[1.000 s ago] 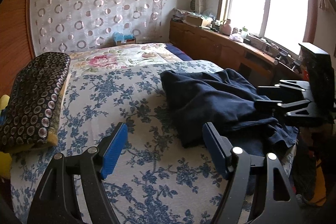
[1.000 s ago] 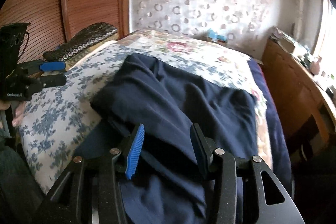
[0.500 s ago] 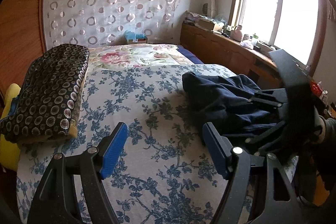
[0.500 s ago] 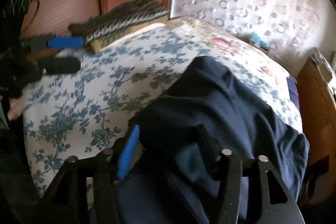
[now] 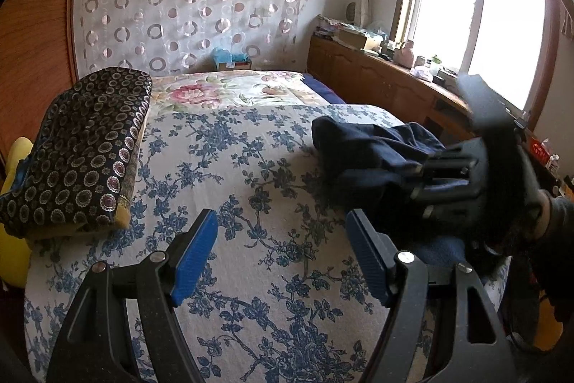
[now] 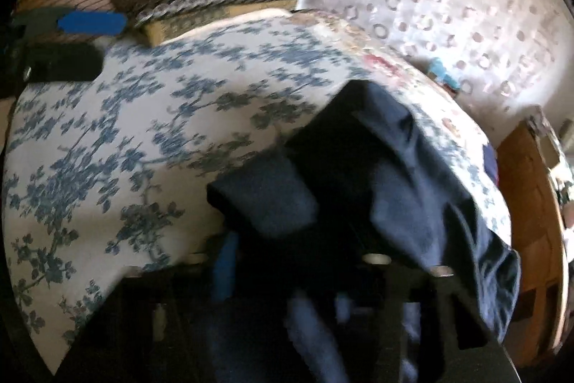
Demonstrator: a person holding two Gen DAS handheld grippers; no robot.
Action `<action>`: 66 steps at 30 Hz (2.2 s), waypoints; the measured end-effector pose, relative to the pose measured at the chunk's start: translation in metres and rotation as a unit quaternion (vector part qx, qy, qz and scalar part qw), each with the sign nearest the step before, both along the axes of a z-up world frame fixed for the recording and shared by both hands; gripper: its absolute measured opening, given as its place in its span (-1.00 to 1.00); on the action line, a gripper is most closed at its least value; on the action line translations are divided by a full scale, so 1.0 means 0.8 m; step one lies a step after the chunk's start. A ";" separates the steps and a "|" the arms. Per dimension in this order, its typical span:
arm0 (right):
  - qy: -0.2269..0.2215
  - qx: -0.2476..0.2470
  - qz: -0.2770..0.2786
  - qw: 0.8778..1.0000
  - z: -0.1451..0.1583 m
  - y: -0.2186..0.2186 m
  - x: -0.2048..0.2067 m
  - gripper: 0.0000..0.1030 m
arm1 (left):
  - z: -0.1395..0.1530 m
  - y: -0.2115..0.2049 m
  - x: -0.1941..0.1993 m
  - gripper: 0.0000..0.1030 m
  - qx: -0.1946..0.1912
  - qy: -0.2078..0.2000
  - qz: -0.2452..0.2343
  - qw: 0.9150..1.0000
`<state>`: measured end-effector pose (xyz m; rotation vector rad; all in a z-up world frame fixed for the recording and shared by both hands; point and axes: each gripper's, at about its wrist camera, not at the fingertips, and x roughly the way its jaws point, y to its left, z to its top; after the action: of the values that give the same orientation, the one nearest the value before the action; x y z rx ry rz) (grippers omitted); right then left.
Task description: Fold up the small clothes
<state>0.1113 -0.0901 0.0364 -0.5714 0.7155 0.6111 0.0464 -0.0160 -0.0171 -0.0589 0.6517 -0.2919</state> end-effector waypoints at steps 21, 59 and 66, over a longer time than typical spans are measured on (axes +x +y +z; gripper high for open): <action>-0.108 -0.016 -0.326 0.939 0.068 -0.191 0.102 -0.54 | -0.009 -0.038 -0.003 0.46 0.009 0.017 -0.043 0.999; 0.020 0.071 -0.233 0.970 0.046 -0.304 -0.140 -0.96 | -0.036 -0.186 -0.011 0.46 0.044 0.075 -0.182 0.979; 0.035 0.031 -0.255 0.966 0.029 -0.327 -0.140 -0.96 | -0.040 -0.194 -0.017 0.46 0.053 0.084 -0.189 0.977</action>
<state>-0.0007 -0.3516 0.0600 -0.2889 0.8687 0.1727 0.0328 -0.1711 -0.0489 0.1460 0.8450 -0.6244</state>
